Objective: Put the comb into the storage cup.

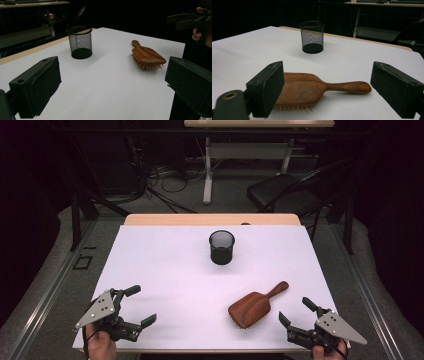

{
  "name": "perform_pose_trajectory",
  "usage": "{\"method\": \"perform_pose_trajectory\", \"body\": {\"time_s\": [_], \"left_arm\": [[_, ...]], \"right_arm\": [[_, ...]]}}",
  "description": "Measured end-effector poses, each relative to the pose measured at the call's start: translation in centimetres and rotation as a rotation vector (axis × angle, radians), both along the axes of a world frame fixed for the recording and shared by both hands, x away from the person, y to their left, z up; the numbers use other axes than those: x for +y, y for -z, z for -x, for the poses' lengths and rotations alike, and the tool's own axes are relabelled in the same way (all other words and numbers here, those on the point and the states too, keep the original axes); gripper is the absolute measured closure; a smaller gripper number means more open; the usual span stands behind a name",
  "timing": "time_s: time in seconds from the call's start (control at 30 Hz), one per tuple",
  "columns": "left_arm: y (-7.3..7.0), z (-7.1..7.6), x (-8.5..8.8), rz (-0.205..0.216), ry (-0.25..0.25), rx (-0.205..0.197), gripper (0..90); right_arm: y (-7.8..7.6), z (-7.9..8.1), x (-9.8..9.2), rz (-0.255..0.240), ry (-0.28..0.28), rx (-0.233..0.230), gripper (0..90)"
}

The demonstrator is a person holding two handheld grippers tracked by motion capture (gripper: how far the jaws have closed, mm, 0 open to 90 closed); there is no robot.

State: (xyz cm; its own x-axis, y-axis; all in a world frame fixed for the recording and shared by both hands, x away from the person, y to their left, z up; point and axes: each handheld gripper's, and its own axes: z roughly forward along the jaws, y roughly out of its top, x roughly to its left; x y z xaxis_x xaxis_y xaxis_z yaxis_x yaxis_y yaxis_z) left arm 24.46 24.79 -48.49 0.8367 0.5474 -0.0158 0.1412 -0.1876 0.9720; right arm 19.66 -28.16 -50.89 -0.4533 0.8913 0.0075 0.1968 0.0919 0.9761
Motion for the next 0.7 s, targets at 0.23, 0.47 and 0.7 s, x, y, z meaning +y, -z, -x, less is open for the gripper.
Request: {"method": "perform_pose_trajectory", "body": {"time_s": [0.23,0.47,0.7], "left_arm": [[0.2,-0.1,-0.1,-0.005,0.006,0.006,0.2],[0.3,0.2,0.2,-0.005,-0.005,0.008,0.2],[0.5,0.2,0.3,-0.013,-0.010,0.022,0.2]], "right_arm": [[0.1,-0.3,0.1,0.011,0.004,0.033,6.1],[0.1,-1.1,-0.1,-0.001,0.010,0.068,1.5],[0.6,-2.0,-0.3,0.001,0.046,0.151,0.0]]}}
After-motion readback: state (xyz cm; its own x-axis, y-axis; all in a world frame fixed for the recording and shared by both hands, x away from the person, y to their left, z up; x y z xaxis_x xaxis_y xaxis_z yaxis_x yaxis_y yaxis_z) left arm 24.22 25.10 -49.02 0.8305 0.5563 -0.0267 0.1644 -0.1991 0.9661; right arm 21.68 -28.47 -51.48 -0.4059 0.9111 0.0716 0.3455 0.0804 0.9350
